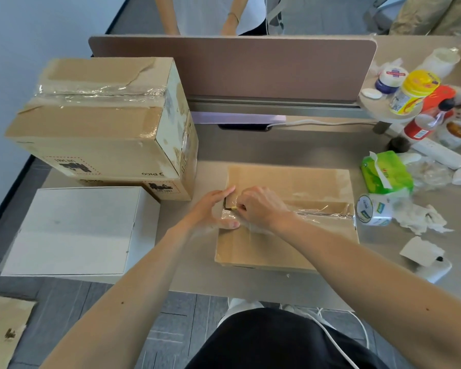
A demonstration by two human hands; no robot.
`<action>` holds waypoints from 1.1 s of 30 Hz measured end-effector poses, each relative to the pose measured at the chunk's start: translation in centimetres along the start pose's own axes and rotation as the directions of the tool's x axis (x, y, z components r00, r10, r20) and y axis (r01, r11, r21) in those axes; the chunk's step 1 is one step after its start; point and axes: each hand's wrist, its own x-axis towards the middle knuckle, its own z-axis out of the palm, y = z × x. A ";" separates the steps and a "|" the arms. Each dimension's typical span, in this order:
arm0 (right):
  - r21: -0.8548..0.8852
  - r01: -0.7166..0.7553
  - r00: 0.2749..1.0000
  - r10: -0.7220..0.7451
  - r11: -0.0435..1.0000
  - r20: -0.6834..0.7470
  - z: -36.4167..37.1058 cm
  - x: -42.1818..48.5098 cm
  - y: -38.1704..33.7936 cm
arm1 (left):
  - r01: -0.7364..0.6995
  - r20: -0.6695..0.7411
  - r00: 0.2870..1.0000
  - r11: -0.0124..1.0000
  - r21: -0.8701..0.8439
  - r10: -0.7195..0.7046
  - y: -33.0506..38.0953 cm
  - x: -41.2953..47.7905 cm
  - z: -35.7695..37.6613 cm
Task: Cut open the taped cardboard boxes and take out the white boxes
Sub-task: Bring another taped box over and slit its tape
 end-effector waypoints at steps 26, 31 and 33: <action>-0.061 -0.053 0.998 0.051 0.997 -0.026 -2.3 -5.7 8.2 | 0.053 -0.028 0.998 0.987 0.152 -0.049 2.3 0.1 -0.2; -0.054 -0.050 0.998 0.047 0.997 -0.044 -2.8 -6.8 9.5 | 0.075 -0.067 0.996 0.969 0.234 -0.061 2.4 0.4 -0.2; -0.060 -0.055 0.998 0.053 0.997 -0.032 -3.3 -7.4 10.2 | 0.076 -0.085 0.995 0.958 0.278 -0.054 2.8 0.4 -0.2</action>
